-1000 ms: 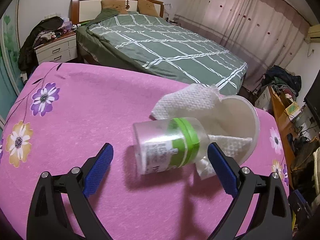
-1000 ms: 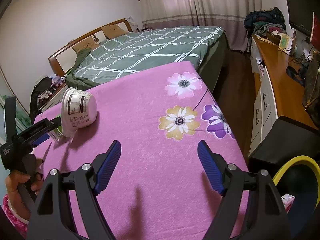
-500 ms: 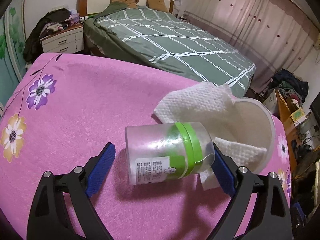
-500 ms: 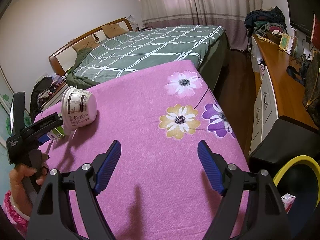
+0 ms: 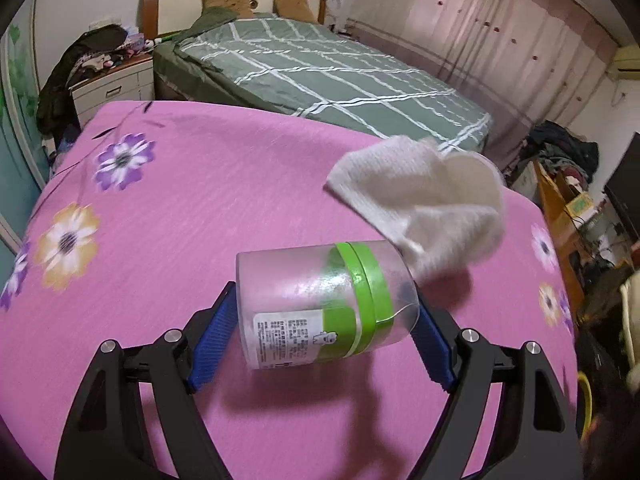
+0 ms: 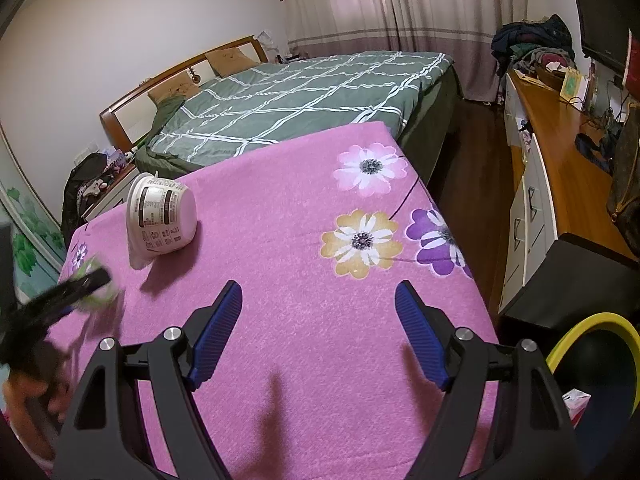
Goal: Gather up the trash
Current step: 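Carry the plastic jar with the left gripper into the yellow bin and release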
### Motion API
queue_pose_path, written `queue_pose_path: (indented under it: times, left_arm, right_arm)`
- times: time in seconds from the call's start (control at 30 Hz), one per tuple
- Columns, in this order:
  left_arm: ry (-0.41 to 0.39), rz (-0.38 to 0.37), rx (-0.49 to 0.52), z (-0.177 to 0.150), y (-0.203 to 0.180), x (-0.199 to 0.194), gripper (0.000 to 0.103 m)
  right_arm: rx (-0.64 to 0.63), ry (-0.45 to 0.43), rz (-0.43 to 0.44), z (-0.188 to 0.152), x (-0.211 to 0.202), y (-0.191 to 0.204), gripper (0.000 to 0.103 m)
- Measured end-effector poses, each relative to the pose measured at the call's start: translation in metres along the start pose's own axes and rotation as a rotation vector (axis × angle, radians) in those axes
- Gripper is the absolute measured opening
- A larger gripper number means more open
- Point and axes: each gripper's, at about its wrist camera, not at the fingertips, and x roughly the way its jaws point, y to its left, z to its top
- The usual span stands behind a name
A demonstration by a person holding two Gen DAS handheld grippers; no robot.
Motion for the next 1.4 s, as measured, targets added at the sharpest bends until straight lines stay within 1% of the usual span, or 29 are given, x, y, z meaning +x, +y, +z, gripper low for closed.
queue_pose_path:
  times: [0.17,0.27,0.3,0.37,0.43,0.47,0.53,0.67,0.77,0.87,0.9,0.97,1.1,1.27,1.4]
  left_arm:
    - [-0.035,-0.030,0.093,-0.036,-0.012,-0.048,0.080]
    - [-0.049,-0.061,0.155,-0.055,-0.030,-0.074,0.080]
    - [-0.054,-0.068,0.177,-0.059,-0.036,-0.081,0.080]
    - [-0.067,-0.091,0.225,-0.068,-0.056,-0.096,0.080]
    - [-0.073,-0.125,0.270,-0.076,-0.078,-0.108,0.080]
    - [-0.075,-0.146,0.296,-0.081,-0.091,-0.113,0.080]
    - [-0.072,-0.193,0.339,-0.089,-0.114,-0.122,0.080]
    - [-0.047,-0.293,0.424,-0.114,-0.175,-0.133,0.080]
    - [-0.015,-0.359,0.482,-0.134,-0.223,-0.133,0.080]
    - [0.015,-0.414,0.546,-0.158,-0.272,-0.131,0.080]
    - [0.040,-0.434,0.566,-0.167,-0.291,-0.128,0.080]
    - [0.077,-0.454,0.585,-0.180,-0.315,-0.121,0.080]
    - [0.125,-0.463,0.642,-0.203,-0.360,-0.102,0.080]
    - [0.179,-0.459,0.703,-0.229,-0.404,-0.080,0.080]
    - [0.228,-0.452,0.720,-0.241,-0.422,-0.063,0.080]
  right_arm:
    - [0.015,-0.030,-0.020,0.005,-0.010,-0.008,0.075]
    - [0.042,-0.010,-0.014,0.004,-0.020,-0.018,0.075]
    - [0.043,-0.013,-0.007,0.001,-0.030,-0.023,0.075]
    - [0.020,-0.035,-0.031,-0.006,-0.051,-0.031,0.075]
    - [-0.010,-0.062,-0.085,-0.020,-0.079,-0.046,0.075]
    - [-0.010,-0.066,-0.096,-0.025,-0.088,-0.053,0.075]
    - [0.004,-0.074,-0.131,-0.044,-0.112,-0.077,0.075]
    - [0.066,-0.082,-0.205,-0.083,-0.154,-0.125,0.075]
    - [0.114,-0.087,-0.285,-0.115,-0.184,-0.159,0.075]
    - [0.149,-0.092,-0.324,-0.137,-0.205,-0.180,0.075]
    - [0.158,-0.097,-0.341,-0.146,-0.213,-0.188,0.075]
    - [0.168,-0.098,-0.354,-0.155,-0.222,-0.195,0.075]
    - [0.187,-0.117,-0.388,-0.169,-0.240,-0.209,0.075]
    - [0.231,-0.129,-0.389,-0.177,-0.250,-0.227,0.075]
    - [0.248,-0.129,-0.391,-0.179,-0.253,-0.235,0.075]
